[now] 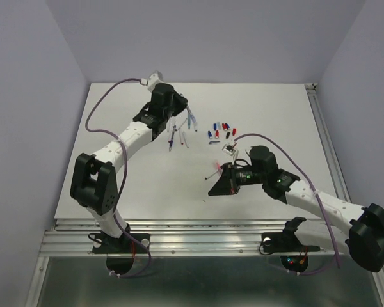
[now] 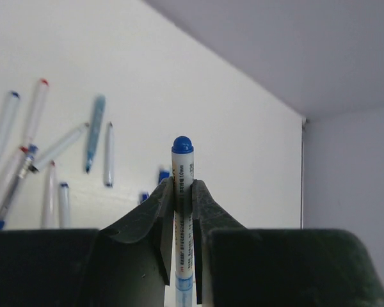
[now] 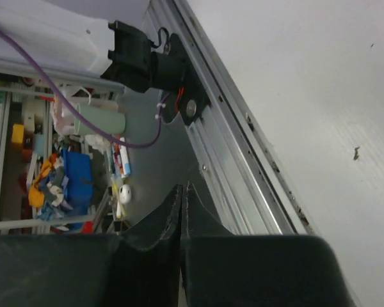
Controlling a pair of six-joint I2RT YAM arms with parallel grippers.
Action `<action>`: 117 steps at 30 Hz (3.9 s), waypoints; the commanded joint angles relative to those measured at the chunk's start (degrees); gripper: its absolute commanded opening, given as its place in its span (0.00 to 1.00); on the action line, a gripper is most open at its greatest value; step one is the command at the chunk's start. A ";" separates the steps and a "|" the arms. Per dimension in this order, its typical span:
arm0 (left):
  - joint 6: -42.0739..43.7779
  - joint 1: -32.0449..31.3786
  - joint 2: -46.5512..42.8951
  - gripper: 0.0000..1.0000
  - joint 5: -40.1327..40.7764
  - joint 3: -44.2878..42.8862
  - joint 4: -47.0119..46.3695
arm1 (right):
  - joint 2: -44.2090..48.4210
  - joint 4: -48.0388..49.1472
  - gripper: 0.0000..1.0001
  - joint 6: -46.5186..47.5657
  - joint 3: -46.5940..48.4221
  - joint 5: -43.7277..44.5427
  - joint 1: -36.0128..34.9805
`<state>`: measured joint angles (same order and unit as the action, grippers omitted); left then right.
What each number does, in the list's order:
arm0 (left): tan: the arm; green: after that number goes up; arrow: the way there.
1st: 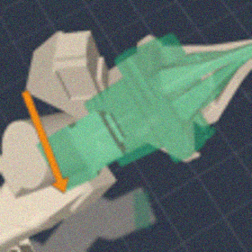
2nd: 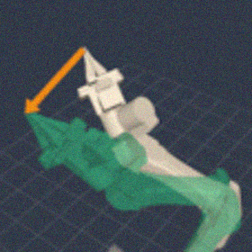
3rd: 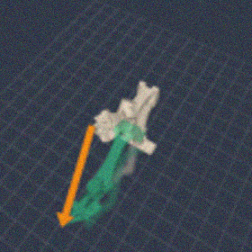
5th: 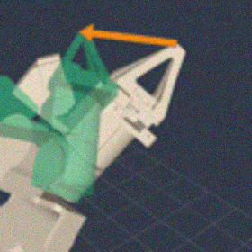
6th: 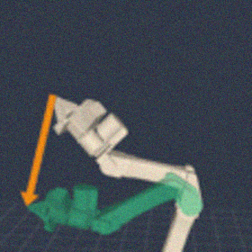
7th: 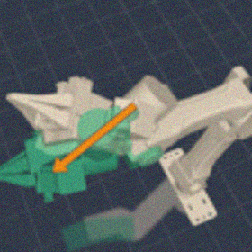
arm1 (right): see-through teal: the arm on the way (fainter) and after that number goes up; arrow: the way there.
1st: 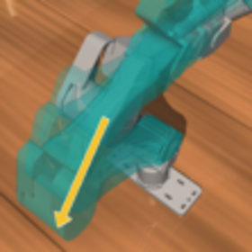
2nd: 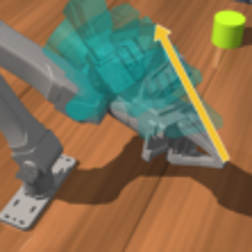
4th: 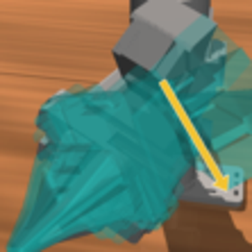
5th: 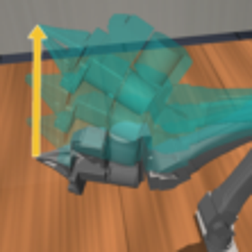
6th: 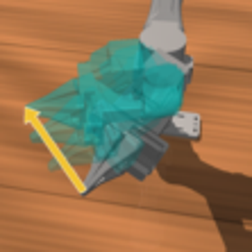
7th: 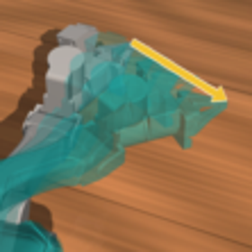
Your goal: Open the pen caps
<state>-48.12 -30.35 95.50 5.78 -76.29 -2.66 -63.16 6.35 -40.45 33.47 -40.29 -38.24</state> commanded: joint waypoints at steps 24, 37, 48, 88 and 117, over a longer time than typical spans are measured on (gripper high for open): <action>-3.29 -5.15 -25.01 0.00 1.34 21.53 -9.83 | -17.17 -3.45 0.97 10.38 28.57 14.28 0.97; -3.30 -6.83 -24.05 0.00 2.92 19.52 -9.56 | -19.72 -4.06 0.54 9.77 31.39 11.64 0.97; -2.07 -6.74 -23.87 0.00 2.31 19.25 -10.53 | -16.39 0.42 0.01 10.04 25.95 6.55 0.89; 7.85 13.04 -18.06 0.00 -20.43 15.64 -20.36 | -4.79 -5.48 0.43 12.05 15.56 27.19 -8.78; 6.99 -2.61 -28.80 0.00 -19.23 23.38 -19.32 | -9.27 -2.30 0.50 16.80 27.70 29.04 -8.61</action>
<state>-41.01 -32.64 68.16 -14.48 -52.47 -19.51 -73.08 1.69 -23.73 57.36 -10.87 -47.22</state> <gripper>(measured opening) 0.225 0.553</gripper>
